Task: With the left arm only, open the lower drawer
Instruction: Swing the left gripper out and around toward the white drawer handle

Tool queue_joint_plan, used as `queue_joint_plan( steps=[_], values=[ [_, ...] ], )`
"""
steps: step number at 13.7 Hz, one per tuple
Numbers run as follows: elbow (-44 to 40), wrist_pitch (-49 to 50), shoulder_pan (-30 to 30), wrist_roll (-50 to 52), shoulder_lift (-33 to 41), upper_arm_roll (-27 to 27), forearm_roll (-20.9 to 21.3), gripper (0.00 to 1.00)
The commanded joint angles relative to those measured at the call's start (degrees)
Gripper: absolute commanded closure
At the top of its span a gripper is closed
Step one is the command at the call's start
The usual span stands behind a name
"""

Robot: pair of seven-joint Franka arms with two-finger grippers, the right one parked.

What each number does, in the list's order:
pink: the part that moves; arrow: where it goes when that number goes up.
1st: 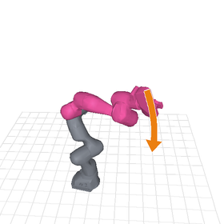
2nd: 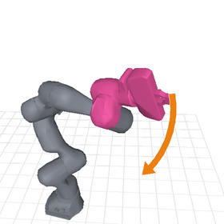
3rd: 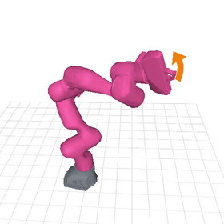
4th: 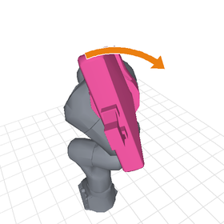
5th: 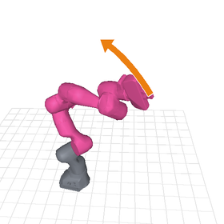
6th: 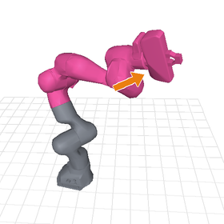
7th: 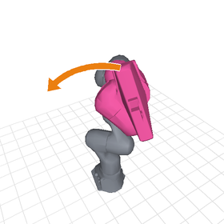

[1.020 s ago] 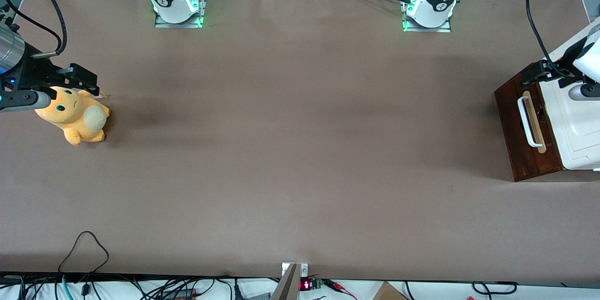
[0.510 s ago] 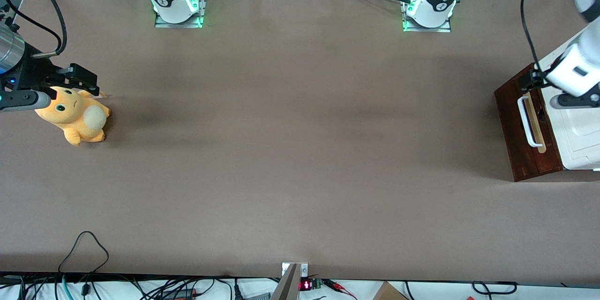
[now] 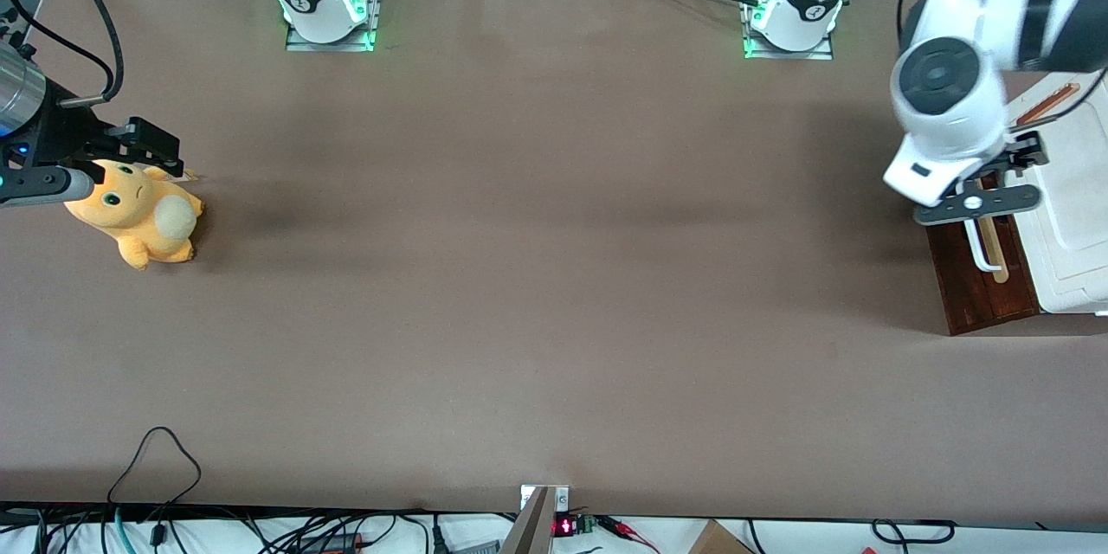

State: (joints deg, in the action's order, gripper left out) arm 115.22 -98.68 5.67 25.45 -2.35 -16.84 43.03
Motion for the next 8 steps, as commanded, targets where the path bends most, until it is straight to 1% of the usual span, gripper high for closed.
queue_joint_plan(
  steps=[1,2,4,7,8],
  values=[
    [1.8,4.7,0.1,9.4,-4.0,-2.9,7.2,0.05],
    [3.4,8.5,0.0,17.5,-6.9,-6.2,11.9,0.05],
    [6.8,11.2,0.0,25.1,-9.3,-7.9,18.2,0.06],
    [7.9,15.5,-0.1,28.8,-14.9,-8.8,25.1,0.06],
    [8.1,16.9,-0.2,29.9,-16.5,-8.8,26.6,0.06]
  ],
)
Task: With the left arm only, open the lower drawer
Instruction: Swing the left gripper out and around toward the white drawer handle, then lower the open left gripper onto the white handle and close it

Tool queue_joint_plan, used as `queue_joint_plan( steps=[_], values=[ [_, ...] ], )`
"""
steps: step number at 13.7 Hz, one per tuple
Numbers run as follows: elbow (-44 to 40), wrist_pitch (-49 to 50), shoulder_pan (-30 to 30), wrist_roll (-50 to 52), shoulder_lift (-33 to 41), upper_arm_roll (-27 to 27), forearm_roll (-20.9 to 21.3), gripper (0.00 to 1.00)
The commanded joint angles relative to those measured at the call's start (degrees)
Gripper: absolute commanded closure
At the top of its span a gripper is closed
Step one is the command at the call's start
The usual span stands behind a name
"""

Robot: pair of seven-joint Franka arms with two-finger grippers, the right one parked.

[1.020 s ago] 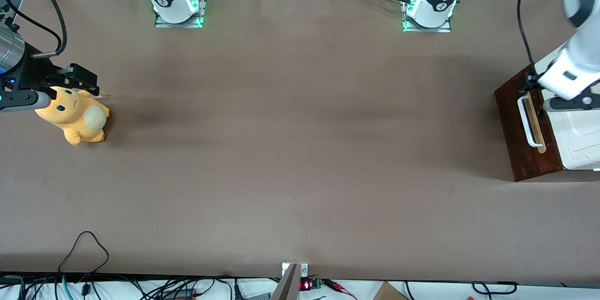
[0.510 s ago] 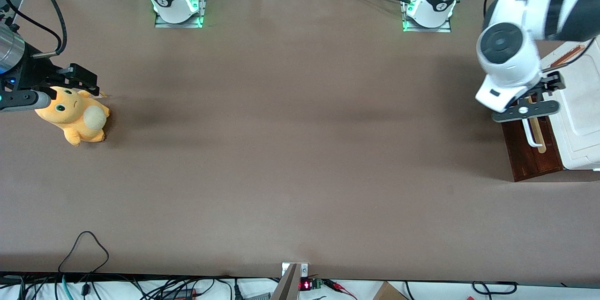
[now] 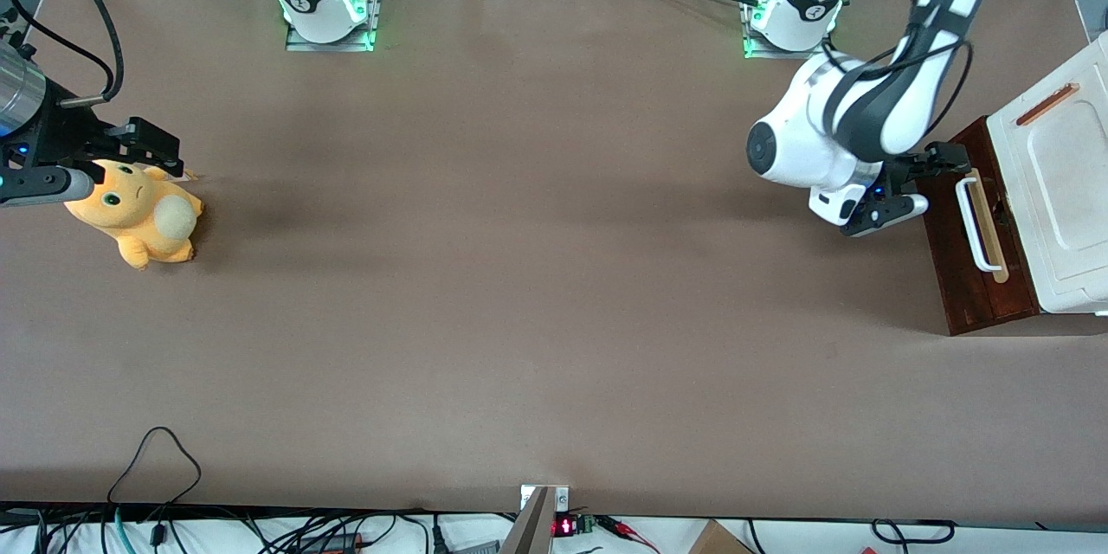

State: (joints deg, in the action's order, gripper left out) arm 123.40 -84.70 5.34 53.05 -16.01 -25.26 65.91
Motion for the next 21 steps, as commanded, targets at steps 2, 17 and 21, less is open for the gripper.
queue_joint_plan(
  steps=[2,17,21],
  values=[
    [-0.1,5.8,0.2,4.7,-6.6,-0.3,7.4,0.06],
    [-1.7,10.1,3.2,12.2,-19.8,3.3,23.3,0.09],
    [-0.9,11.0,3.2,12.6,-19.9,3.3,23.9,0.14]
  ],
)
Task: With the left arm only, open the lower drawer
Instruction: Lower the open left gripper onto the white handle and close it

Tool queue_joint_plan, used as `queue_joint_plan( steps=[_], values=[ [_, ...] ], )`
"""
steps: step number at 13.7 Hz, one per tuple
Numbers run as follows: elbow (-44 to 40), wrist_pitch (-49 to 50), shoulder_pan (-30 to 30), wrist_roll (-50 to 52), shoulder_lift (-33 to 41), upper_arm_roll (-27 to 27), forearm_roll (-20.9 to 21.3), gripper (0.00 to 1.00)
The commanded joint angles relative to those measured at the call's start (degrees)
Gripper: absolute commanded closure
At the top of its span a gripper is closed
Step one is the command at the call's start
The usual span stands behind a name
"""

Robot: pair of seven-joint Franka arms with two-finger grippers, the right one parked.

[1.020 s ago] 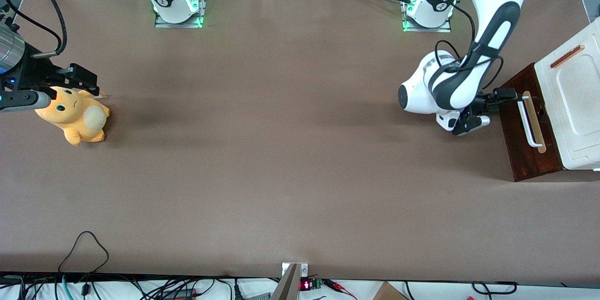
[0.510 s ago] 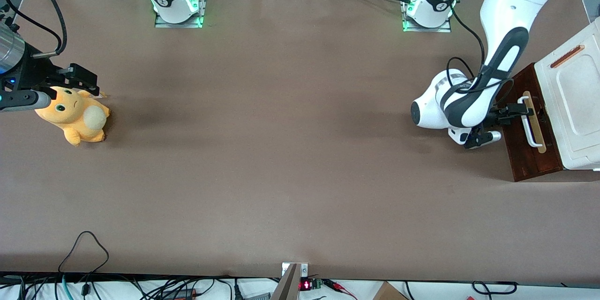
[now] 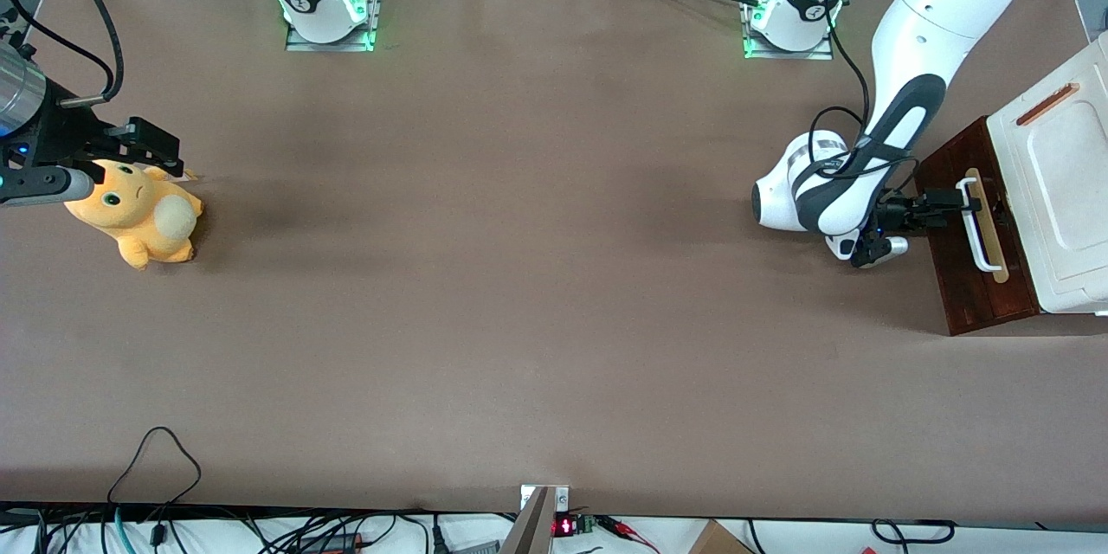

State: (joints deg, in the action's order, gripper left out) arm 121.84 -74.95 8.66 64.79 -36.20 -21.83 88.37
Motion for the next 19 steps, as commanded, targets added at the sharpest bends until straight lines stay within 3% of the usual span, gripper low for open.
queue_joint_plan(
  steps=[1,4,7,11,19],
  values=[
    [0.6,1.2,-0.1,1.0,0.1,-0.1,2.0,0.23],
    [0.6,1.2,0.1,1.3,-0.1,0.1,2.7,0.34],
    [0.4,0.6,0.4,1.6,-0.4,1.8,5.4,0.36],
    [0.2,0.3,0.5,1.6,-1.1,1.8,5.7,0.5],
    [0.2,-0.6,0.7,1.7,-1.9,2.9,7.6,0.55]
  ],
)
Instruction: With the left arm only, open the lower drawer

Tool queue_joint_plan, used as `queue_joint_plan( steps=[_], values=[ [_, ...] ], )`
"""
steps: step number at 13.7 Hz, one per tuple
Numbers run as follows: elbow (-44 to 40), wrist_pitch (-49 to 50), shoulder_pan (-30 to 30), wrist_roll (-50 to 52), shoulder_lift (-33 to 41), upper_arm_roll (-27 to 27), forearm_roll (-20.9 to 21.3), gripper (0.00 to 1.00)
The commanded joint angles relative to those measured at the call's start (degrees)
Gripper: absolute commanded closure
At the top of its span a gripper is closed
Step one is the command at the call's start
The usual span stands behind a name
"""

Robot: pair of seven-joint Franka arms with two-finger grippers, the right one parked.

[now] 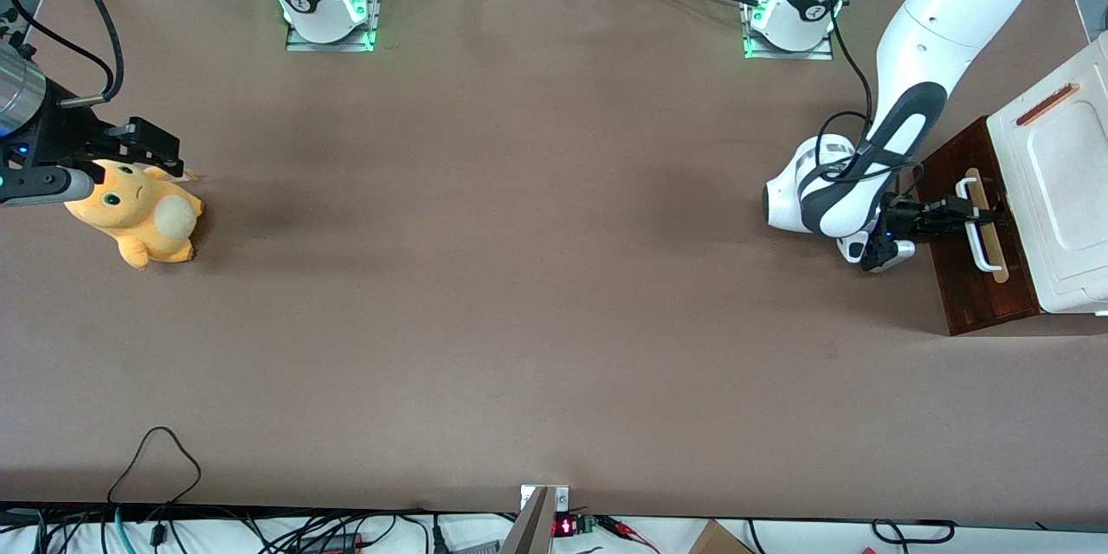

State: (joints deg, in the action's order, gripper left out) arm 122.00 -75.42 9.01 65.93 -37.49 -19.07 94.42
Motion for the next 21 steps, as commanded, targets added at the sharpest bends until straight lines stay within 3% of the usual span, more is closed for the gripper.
queue_joint_plan(
  steps=[1,21],
  values=[
    [0.0,-0.2,0.3,0.6,-0.7,0.2,1.6,0.56],
    [-0.1,-0.6,0.3,2.2,-1.4,0.2,1.6,0.66]
  ],
)
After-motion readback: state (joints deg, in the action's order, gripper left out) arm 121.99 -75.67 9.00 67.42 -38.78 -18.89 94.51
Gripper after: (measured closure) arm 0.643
